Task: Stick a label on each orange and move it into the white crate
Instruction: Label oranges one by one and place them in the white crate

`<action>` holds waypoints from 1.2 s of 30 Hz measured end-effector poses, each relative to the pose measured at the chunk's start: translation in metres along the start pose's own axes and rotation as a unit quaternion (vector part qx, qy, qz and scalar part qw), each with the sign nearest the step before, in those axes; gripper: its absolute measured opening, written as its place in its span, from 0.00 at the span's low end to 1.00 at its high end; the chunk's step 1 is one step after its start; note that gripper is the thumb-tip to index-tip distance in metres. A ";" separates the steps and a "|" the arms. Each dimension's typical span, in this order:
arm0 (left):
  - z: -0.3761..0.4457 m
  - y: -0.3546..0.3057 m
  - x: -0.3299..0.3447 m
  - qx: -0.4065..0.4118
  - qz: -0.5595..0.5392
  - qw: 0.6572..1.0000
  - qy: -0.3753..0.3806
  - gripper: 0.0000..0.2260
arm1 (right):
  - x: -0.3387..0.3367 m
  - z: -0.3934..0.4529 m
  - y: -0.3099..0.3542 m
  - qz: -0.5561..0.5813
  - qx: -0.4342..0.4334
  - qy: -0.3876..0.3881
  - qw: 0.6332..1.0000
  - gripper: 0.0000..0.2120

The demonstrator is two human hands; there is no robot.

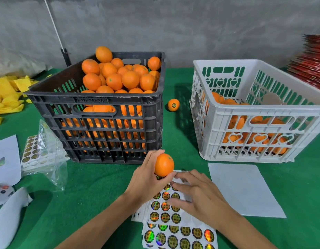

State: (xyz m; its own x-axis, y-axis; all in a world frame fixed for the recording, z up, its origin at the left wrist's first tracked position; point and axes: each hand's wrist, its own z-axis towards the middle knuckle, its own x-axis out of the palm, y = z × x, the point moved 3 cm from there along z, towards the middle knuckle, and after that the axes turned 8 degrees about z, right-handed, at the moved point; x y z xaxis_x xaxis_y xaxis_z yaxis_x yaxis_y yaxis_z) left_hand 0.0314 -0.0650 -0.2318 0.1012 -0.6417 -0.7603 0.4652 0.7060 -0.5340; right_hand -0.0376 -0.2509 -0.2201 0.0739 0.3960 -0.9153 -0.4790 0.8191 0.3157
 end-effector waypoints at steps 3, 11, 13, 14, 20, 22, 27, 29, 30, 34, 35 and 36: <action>0.000 -0.001 -0.001 -0.004 -0.012 1.000 -0.002 0.33 | -0.003 0.004 -0.002 0.012 -0.013 0.006 1.000 0.26; 0.001 -0.004 -0.005 -0.008 -0.019 1.000 -0.005 0.34 | -0.006 0.006 0.006 -0.061 -0.078 -0.100 0.990 0.17; 0.001 -0.004 -0.005 -0.011 -0.014 1.000 -0.005 0.35 | -0.007 0.006 0.010 -0.068 -0.077 -0.110 0.989 0.16; 0.000 -0.004 -0.004 -0.012 -0.010 1.000 -0.004 0.35 | -0.008 0.005 0.011 -0.056 -0.072 -0.113 0.989 0.16; 0.001 -0.003 -0.002 -0.011 0.019 0.999 0.026 0.33 | -0.007 0.006 0.005 0.051 0.016 -0.092 0.994 0.10; 0.001 -0.003 -0.001 -0.011 0.022 0.999 0.038 0.32 | -0.004 0.006 -0.005 0.154 0.084 -0.074 0.982 0.09; 0.005 -0.010 -0.008 0.018 0.050 0.997 0.052 0.33 | -0.018 0.013 -0.025 0.300 0.198 -0.192 0.913 0.10; 0.010 -0.020 -0.014 0.057 0.076 0.995 0.037 0.33 | -0.028 0.018 -0.019 0.259 0.183 -0.245 0.916 0.08; 0.013 -0.026 -0.018 0.075 0.078 0.994 0.021 0.33 | -0.034 0.020 -0.014 0.241 0.163 -0.270 0.918 0.07; 0.025 -0.051 -0.026 0.083 0.022 0.996 -0.011 0.31 | -0.052 0.025 0.006 0.247 0.075 -0.333 0.907 0.08; 0.028 -0.056 -0.028 0.075 -0.004 0.997 -0.015 0.32 | -0.057 0.025 0.008 0.254 0.063 -0.338 0.904 0.09; 0.032 -0.061 -0.029 0.070 -0.020 0.997 -0.021 0.32 | -0.062 0.026 0.011 0.253 0.059 -0.337 0.905 0.11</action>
State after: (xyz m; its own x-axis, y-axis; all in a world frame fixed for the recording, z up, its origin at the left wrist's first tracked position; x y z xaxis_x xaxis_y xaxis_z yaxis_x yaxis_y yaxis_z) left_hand 0.0282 -0.0984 -0.1654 0.1158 -0.6831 -0.7211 0.5878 0.6324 -0.5046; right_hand -0.0248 -0.2562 -0.1537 0.4062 0.8638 -0.2981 -0.5074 0.4845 0.7126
